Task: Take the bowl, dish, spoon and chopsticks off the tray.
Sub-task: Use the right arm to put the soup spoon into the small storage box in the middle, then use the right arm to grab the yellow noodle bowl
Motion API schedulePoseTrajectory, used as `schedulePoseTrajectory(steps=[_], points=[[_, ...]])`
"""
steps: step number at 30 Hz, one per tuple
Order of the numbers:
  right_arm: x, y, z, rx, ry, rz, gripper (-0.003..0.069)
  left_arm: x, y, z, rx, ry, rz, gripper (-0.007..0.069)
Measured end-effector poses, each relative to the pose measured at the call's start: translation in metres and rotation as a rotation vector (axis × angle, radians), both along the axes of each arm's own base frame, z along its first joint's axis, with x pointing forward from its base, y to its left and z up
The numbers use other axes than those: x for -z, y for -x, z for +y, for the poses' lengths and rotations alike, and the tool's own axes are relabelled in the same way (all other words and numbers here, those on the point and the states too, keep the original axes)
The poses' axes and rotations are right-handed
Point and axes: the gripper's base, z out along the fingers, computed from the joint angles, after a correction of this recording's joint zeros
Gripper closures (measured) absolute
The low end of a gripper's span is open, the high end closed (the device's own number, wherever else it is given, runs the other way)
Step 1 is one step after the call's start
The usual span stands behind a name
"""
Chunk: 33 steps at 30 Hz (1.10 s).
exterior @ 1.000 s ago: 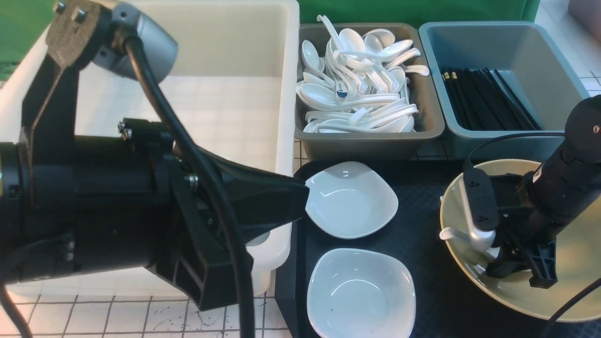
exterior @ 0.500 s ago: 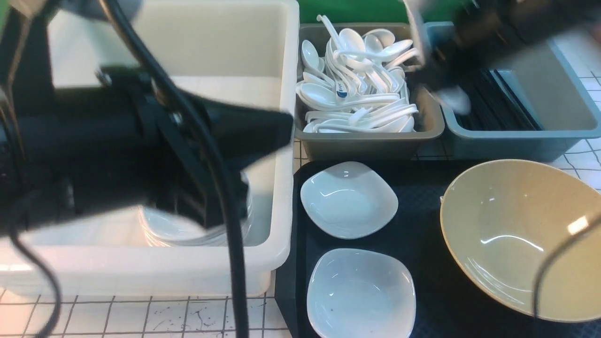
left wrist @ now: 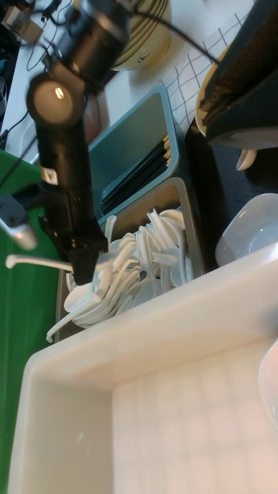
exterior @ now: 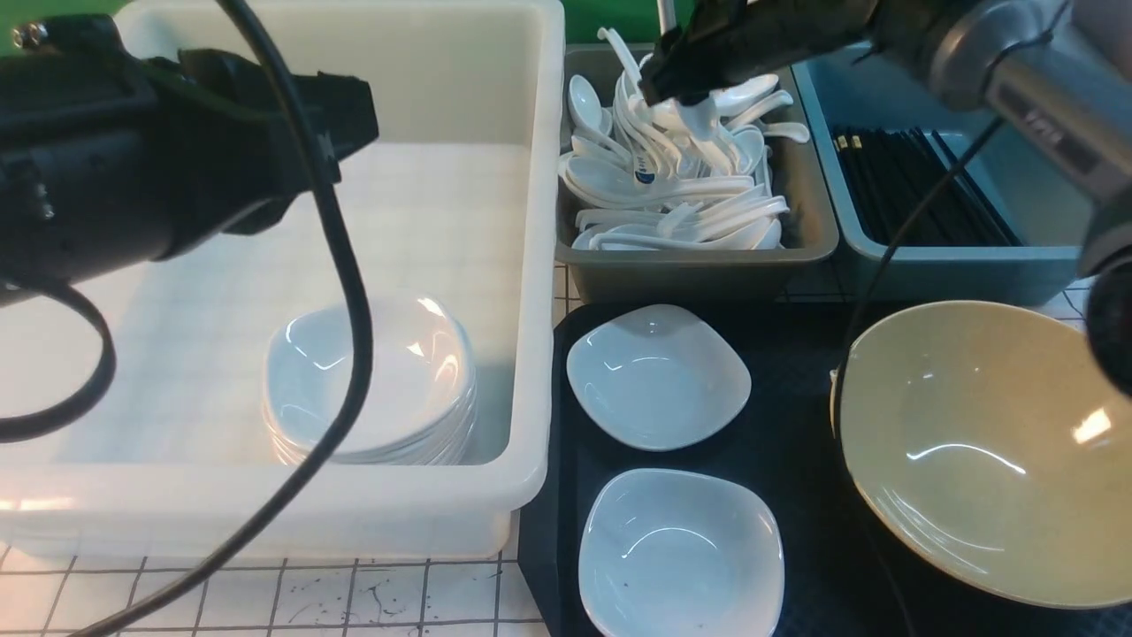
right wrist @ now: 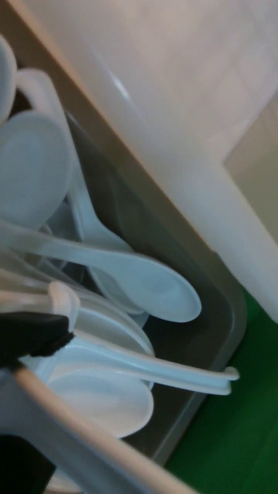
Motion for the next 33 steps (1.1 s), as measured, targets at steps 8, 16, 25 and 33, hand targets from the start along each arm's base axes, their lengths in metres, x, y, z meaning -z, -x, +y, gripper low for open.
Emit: schedulePoseTrajectory(steps=[8, 16, 25, 33], points=[[0.008, -0.007, -0.009, 0.088, 0.066, 0.005, 0.0245, 0.002, 0.001, 0.0, 0.005, -0.021, 0.019, 0.0625], [-0.023, 0.006, -0.018, 0.179, 0.046, 0.132, 0.0051, 0.002, 0.001, 0.0, 0.005, -0.022, 0.019, 0.0625], [-0.095, 0.063, -0.036, 0.176, 0.141, 0.318, 0.0309, 0.008, 0.004, -0.001, 0.033, -0.05, 0.084, 0.0624], [-0.132, 0.148, -0.057, 0.171, 0.176, 0.404, 0.0627, 0.024, 0.019, -0.006, 0.195, -0.184, 0.229, 0.0624]])
